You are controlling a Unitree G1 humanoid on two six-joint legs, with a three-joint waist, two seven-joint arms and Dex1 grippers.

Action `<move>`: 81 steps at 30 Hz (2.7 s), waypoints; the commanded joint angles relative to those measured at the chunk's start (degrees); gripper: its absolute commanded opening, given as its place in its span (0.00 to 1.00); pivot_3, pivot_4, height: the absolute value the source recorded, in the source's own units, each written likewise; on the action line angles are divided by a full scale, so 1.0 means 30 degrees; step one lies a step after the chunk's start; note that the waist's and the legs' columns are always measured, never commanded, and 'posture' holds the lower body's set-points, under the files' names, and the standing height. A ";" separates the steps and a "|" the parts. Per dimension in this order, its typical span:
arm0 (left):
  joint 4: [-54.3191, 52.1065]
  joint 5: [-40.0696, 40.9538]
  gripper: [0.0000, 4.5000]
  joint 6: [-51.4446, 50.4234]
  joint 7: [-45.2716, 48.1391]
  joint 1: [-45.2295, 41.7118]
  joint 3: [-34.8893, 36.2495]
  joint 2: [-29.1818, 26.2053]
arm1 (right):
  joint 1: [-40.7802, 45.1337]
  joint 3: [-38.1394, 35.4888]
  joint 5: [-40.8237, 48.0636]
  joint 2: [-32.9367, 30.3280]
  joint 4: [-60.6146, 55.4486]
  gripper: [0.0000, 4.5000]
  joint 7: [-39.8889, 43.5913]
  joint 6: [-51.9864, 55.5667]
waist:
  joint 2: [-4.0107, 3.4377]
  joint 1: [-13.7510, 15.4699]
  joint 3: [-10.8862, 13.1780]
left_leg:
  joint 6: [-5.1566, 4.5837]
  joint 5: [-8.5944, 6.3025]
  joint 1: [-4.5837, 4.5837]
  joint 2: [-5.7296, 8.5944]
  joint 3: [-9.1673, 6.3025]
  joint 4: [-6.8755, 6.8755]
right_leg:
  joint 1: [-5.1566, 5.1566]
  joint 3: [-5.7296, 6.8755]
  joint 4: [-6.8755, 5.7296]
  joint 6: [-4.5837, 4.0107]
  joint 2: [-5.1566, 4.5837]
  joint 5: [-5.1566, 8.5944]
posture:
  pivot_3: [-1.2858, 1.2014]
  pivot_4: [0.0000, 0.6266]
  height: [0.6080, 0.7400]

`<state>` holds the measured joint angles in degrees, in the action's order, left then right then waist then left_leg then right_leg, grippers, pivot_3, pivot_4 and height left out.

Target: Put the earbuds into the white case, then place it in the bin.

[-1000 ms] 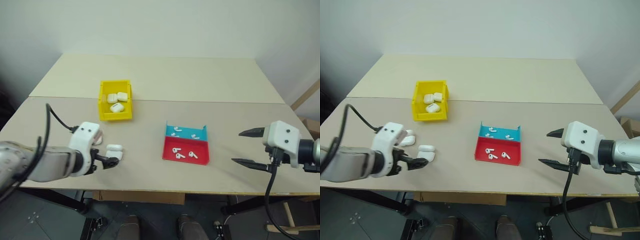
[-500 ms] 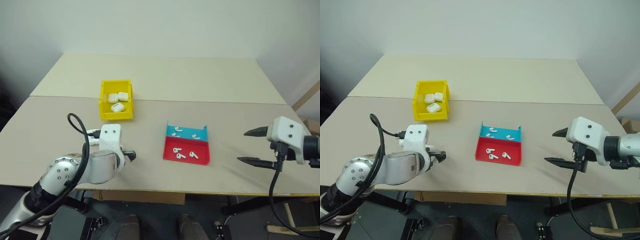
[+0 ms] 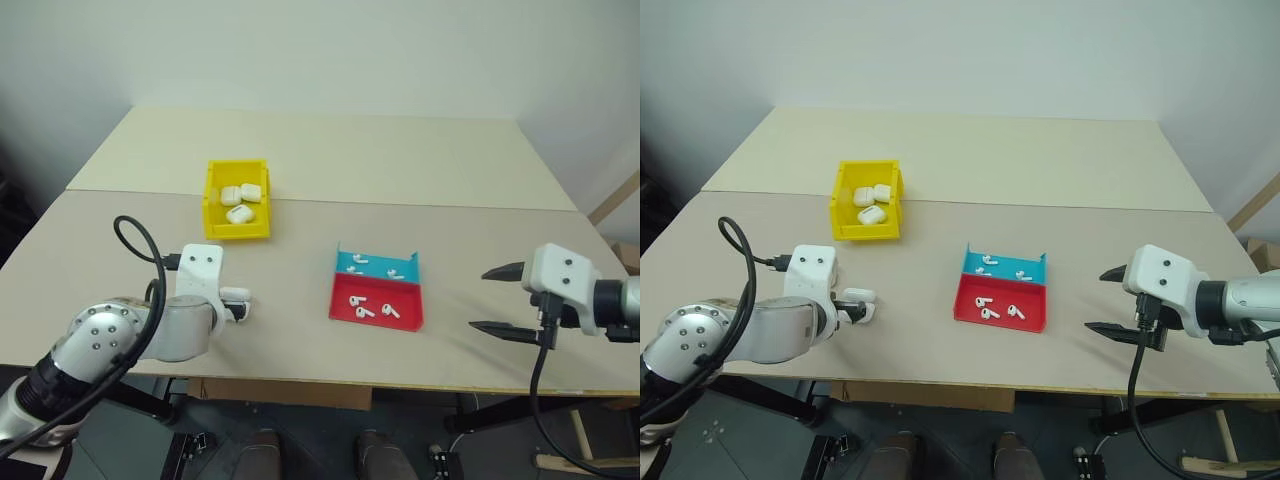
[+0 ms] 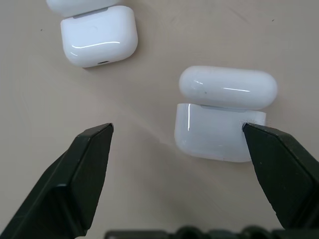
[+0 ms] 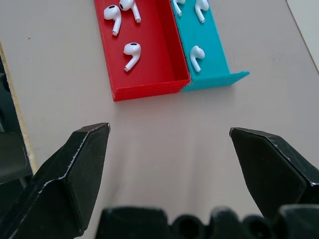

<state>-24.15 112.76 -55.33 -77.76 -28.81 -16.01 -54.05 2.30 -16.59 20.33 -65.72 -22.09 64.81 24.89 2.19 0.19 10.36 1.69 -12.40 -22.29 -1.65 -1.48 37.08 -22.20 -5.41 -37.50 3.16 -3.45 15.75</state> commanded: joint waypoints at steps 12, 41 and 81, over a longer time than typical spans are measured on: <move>0.1297 0.0081 1.00 -0.1625 0.0962 -0.1180 -0.0666 0.0698 | -0.0785 -0.0895 -0.0648 -0.0040 -0.0865 0.99 -0.0794 -0.0077 | 0.0002 0.0049 0.0001 | 0.0002 0.0001 -0.0012 0.0000 -0.0002 -0.0002 | -0.0006 -0.0003 0.0009 0.0002 -0.0001 -0.0001 | 0.52 0.24 1.00; 0.2727 0.0081 0.62 -0.2845 0.0623 -0.1870 -0.0750 0.0883 | -0.0987 -0.0600 -0.1348 0.0207 -0.1135 1.00 -0.1517 -0.0175 | 0.0002 0.0107 0.0000 | 0.0011 0.0006 -0.0007 0.0004 -0.0004 -0.0002 | -0.0002 -0.0004 0.0013 0.0007 -0.0003 -0.0005 | 0.52 0.24 1.00; 0.6321 -2.3981 0.62 2.1521 4.7790 0.6736 0.6612 0.9830 | 0.7467 0.4799 0.1181 -0.0234 -0.4865 1.00 -0.1428 0.4414 | -0.0040 -0.0448 -0.0004 | 0.0028 0.0025 -0.0128 -0.0079 0.0011 -0.0026 | -0.0060 0.0035 0.0164 -0.0001 0.0050 -0.0069 | 0.52 0.24 1.00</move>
<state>-5.23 40.44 6.58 62.57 -8.01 3.16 -25.07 21.97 -2.95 22.33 -64.80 -34.74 59.77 34.59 2.07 -1.16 10.35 1.77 -12.33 -22.68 -1.88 -1.44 37.00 -22.40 -5.32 -37.01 3.16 -3.30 15.54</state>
